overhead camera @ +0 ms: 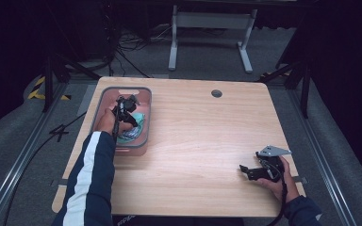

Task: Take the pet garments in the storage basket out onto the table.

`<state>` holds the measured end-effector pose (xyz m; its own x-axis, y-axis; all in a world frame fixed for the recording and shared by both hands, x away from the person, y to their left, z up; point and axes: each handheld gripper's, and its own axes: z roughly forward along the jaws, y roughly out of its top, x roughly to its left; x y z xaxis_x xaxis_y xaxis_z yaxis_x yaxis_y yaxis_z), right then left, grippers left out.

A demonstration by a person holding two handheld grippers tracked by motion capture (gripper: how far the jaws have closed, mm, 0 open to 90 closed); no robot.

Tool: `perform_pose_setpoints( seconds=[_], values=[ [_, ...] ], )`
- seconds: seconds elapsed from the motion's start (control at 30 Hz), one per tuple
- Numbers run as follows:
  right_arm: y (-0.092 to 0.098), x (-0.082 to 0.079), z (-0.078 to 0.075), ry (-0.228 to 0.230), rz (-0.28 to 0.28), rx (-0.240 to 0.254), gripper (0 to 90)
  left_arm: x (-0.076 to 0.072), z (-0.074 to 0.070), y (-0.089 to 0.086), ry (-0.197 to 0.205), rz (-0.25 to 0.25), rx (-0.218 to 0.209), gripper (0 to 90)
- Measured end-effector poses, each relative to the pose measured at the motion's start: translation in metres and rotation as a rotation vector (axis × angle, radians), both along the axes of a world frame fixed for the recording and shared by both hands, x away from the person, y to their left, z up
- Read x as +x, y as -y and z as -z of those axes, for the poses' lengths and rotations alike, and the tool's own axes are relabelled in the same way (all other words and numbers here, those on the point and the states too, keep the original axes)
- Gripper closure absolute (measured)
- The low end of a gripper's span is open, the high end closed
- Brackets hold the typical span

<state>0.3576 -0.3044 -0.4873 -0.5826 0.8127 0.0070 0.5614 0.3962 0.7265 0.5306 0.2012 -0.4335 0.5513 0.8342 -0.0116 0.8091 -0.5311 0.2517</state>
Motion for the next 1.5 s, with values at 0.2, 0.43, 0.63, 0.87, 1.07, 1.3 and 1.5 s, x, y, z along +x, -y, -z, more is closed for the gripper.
perform_pose_setpoints(
  seconds=[0.2,0.43,0.63,0.87,1.07,1.3,1.5],
  values=[
    [0.0,0.0,0.0,0.0,0.0,0.0,8.9,-0.005,-0.005,0.001,0.035,0.01,0.022,65.9],
    [0.0,0.0,0.0,0.0,0.0,0.0,8.9,-0.01,-0.026,-0.007,0.086,-0.001,-0.024,66.0],
    [0.0,0.0,0.0,0.0,0.0,0.0,8.9,-0.012,-0.045,-0.014,0.143,-0.02,-0.042,66.0],
    [0.0,0.0,0.0,-0.001,-0.001,0.0,8.9,-0.012,-0.068,-0.016,0.192,-0.027,-0.072,66.0],
    [0.0,0.0,0.0,-0.001,-0.001,0.0,8.9,-0.014,-0.087,-0.012,0.233,-0.008,-0.08,66.0],
    [0.0,0.0,0.0,-0.001,-0.001,0.0,8.9,-0.024,-0.108,-0.004,0.299,0.017,-0.096,65.9],
    [0.0,0.0,0.0,-0.001,-0.001,0.0,8.9,-0.034,-0.125,0.007,0.342,0.058,-0.106,66.0]
  ],
)
